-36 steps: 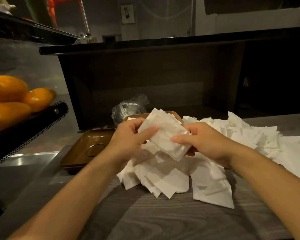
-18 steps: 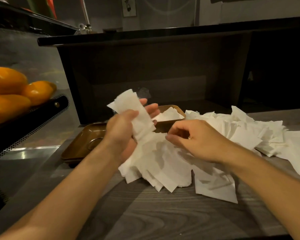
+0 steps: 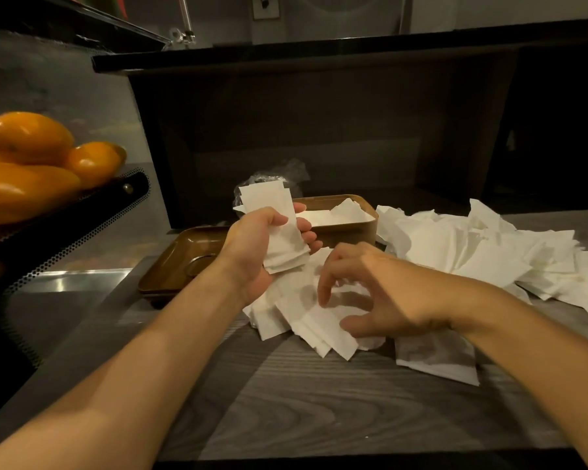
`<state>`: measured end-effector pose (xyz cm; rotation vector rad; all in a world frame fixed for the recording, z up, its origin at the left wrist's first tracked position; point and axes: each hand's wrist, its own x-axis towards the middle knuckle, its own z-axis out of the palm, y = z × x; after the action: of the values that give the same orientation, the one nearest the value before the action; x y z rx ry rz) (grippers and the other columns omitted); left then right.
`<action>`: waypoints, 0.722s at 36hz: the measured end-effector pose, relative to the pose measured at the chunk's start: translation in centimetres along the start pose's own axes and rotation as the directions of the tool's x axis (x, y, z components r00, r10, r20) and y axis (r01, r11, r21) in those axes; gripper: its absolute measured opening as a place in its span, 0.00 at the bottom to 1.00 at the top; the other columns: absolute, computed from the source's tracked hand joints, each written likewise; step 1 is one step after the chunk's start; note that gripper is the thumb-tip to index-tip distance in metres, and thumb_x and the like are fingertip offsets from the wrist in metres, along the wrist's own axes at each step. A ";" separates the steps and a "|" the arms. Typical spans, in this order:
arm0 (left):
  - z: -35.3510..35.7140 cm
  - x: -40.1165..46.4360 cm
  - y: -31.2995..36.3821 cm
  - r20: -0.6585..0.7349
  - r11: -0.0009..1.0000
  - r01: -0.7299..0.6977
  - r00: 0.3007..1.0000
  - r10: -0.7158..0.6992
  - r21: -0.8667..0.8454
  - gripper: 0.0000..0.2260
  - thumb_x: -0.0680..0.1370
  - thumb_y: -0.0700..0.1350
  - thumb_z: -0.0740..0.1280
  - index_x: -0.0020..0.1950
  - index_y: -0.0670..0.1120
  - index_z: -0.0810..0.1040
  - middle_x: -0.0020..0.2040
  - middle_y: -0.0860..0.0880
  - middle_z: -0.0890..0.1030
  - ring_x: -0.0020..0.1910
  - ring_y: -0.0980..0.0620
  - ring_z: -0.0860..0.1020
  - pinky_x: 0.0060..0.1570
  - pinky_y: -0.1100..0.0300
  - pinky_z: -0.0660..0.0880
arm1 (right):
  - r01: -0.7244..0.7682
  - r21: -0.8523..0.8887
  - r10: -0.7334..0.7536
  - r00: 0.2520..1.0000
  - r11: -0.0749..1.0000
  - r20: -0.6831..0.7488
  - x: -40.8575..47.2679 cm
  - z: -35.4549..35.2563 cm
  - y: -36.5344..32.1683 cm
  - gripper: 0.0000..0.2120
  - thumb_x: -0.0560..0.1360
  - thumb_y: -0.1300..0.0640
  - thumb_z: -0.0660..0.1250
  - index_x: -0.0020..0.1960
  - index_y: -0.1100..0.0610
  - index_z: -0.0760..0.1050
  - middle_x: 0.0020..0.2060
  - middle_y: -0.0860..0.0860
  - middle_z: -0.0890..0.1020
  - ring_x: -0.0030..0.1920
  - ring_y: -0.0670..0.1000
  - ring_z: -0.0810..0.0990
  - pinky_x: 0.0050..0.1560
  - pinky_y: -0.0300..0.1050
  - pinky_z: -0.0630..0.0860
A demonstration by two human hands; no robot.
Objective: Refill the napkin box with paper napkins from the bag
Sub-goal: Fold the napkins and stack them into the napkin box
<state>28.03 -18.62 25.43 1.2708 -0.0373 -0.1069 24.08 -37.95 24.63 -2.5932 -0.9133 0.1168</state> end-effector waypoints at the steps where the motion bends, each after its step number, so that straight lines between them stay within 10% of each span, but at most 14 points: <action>1: 0.0 0.1 0.0 -0.007 1.000 -0.002 1.000 0.002 -0.010 0.13 0.80 0.40 0.59 0.60 0.43 0.80 0.43 0.43 0.82 0.41 0.46 0.82 0.57 0.43 0.81 | 0.015 -0.014 -0.015 1.000 1.000 0.003 0.1 0.0 -0.1 0.18 0.73 0.52 0.73 0.59 0.37 0.75 0.59 0.37 0.71 0.62 0.40 0.67 0.63 0.46 0.75; 12: 0.0 0.2 -0.6 0.015 1.000 -0.023 1.000 0.023 0.002 0.12 0.81 0.39 0.59 0.59 0.43 0.79 0.40 0.43 0.81 0.39 0.47 0.80 0.54 0.45 0.82 | 0.028 -0.051 -0.024 0.997 0.998 0.074 0.8 -0.2 -0.7 0.12 0.73 0.52 0.72 0.48 0.36 0.73 0.49 0.41 0.76 0.53 0.42 0.72 0.53 0.48 0.78; 26: 0.1 0.1 -0.4 0.064 0.999 -0.034 0.997 0.036 -0.032 0.13 0.80 0.39 0.58 0.61 0.41 0.78 0.38 0.44 0.81 0.36 0.49 0.79 0.41 0.54 0.80 | 0.149 -0.091 -0.153 0.988 0.985 -0.039 0.7 0.2 -1.6 0.08 0.75 0.49 0.74 0.46 0.38 0.76 0.62 0.35 0.73 0.65 0.39 0.67 0.64 0.41 0.72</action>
<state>28.11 -18.83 25.08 1.2353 -0.1132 -0.1181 23.67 -36.27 25.13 -2.5828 -1.1169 -0.0246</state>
